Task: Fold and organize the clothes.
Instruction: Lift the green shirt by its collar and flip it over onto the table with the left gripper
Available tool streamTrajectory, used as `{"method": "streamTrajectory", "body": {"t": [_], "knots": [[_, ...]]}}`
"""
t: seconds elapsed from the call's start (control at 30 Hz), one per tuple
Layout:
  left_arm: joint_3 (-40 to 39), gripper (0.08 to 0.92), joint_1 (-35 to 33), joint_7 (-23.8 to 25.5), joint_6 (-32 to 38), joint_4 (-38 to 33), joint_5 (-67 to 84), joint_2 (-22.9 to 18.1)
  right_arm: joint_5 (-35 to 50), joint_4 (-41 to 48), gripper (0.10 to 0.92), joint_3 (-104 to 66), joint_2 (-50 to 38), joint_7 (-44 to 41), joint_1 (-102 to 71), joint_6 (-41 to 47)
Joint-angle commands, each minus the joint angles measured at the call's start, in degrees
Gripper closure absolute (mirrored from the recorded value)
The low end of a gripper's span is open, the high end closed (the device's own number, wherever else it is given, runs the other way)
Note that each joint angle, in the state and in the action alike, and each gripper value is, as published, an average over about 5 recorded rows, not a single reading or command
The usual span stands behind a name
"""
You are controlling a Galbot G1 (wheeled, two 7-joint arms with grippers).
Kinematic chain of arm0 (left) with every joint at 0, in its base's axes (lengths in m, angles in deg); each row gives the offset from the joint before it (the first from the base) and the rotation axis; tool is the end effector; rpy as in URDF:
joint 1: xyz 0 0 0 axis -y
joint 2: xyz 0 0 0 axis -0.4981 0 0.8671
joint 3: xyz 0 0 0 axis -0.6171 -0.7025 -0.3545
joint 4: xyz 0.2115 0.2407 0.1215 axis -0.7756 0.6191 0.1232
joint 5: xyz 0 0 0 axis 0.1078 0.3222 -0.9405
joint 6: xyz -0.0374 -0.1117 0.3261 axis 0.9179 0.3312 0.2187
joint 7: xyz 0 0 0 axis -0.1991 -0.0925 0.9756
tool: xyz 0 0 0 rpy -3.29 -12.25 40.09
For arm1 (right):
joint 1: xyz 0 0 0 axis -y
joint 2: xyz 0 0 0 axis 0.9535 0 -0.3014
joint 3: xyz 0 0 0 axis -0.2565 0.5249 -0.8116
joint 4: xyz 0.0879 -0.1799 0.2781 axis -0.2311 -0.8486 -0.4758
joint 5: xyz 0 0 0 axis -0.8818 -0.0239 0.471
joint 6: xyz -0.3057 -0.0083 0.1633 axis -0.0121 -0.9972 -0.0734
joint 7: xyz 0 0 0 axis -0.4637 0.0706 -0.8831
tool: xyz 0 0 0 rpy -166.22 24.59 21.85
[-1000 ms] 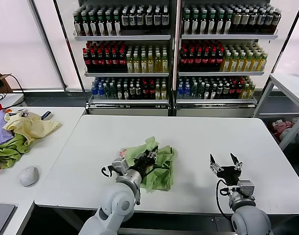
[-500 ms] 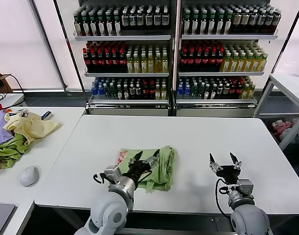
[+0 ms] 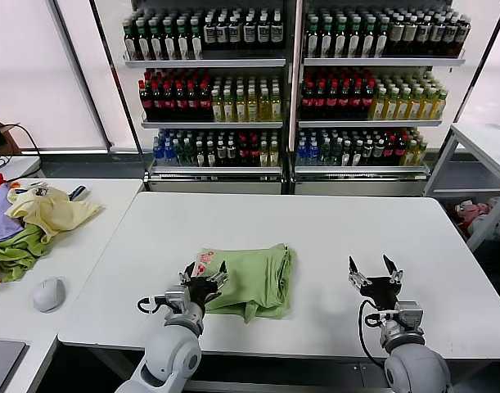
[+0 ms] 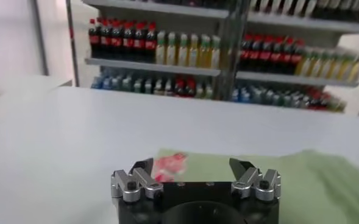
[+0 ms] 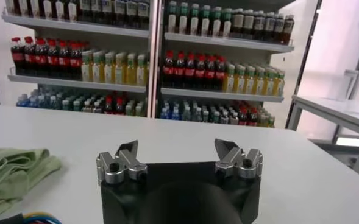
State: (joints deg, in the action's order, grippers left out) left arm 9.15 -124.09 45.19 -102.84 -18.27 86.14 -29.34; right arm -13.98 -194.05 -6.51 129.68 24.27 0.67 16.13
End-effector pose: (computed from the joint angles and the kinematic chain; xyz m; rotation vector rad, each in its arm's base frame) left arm 0.2919 -0.0469 -0.2916 -0.0463 -2.7272 0.0478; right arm 0.2487 -0.0759 -0.2725 -0.0286 -2.9669 0.1454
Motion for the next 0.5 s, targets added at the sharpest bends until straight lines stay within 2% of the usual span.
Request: {"method": "streamTrajectory", "body": {"t": [0.03,0.27,0.5], "knots": [[0.21,0.177,0.27,-1.19,-3.52,5.70,-3.82,0.58,-0.08,-0.90,0.203,-0.31,0.20,0.02,-0.43,0.10],[-0.71,0.199,-1.45,-0.54,-3.07,2.50,1.17,0.45,-0.10,-1.57,0.203,-0.40,0.50,0.09,-0.35,0.38],[0.51,0.386,-0.26,0.20,-2.67,3.68,9.64,0.88,-0.09,-2.15,0.203,-0.62,0.53,0.13,-0.42,0.60]]}}
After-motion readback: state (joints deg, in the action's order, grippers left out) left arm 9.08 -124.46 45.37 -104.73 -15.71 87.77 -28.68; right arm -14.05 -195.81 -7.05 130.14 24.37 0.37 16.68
